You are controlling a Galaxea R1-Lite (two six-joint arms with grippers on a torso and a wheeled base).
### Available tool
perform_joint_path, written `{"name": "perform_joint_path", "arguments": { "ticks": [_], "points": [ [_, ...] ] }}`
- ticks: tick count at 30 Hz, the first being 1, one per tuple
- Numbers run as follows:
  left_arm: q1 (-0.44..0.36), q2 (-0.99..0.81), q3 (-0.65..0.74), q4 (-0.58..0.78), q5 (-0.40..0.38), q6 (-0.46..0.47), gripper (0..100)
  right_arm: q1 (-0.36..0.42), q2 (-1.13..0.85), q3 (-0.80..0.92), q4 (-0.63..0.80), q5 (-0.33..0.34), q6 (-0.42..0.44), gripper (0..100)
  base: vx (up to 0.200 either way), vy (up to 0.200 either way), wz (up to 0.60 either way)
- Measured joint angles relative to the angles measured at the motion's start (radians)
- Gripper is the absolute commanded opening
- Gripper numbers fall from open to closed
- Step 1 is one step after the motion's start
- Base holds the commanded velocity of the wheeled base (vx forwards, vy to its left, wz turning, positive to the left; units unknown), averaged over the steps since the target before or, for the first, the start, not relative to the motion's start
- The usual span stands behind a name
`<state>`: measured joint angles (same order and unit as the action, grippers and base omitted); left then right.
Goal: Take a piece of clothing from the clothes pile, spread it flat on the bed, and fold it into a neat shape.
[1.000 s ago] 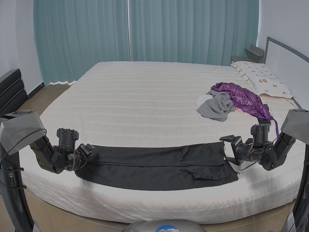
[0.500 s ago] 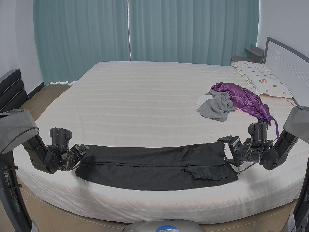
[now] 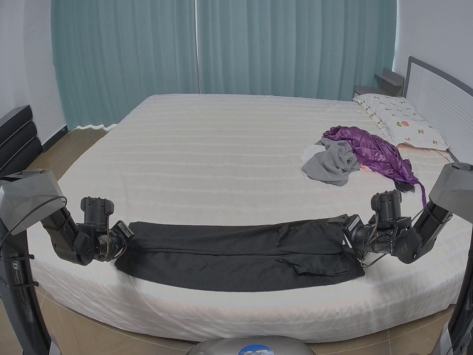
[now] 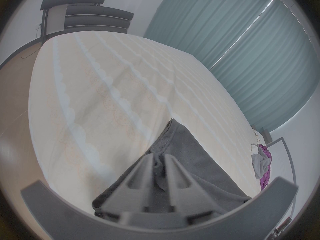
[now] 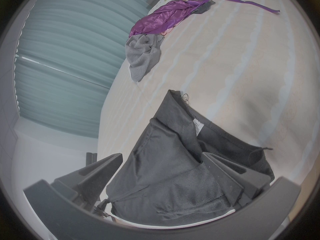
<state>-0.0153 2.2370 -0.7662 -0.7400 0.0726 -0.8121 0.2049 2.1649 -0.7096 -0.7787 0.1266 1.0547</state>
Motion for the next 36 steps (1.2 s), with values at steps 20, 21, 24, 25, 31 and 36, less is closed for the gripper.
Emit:
{"name": "perform_joint_path", "arguments": {
  "ticks": [20,21,24,25,31,36],
  "points": [
    [0.000,-0.041,0.009,0.000,0.001,-0.001,0,0.033,0.086,-0.024,-0.007,-0.119,-0.073,0,0.000,0.000,0.00],
    [0.001,-0.041,0.008,-0.001,0.001,-0.001,0,0.033,0.087,-0.027,-0.008,-0.127,-0.074,0,0.000,0.000,0.00],
    [0.003,-0.042,0.005,-0.002,0.001,-0.006,0,0.031,0.087,-0.033,-0.020,-0.134,-0.072,0,0.000,0.000,0.00],
    [0.004,-0.043,0.004,-0.003,0.001,-0.009,0,0.030,0.087,-0.035,-0.024,-0.134,-0.071,0,0.000,0.000,0.00],
    [0.009,-0.043,0.009,-0.046,0.000,-0.033,0,0.009,0.084,-0.025,-0.053,-0.134,-0.085,0,0.000,0.000,0.00],
    [0.012,-0.039,0.014,-0.042,-0.001,-0.017,0,0.010,0.090,0.004,-0.050,-0.134,-0.171,0,0.000,0.000,0.00]
  ]
}}
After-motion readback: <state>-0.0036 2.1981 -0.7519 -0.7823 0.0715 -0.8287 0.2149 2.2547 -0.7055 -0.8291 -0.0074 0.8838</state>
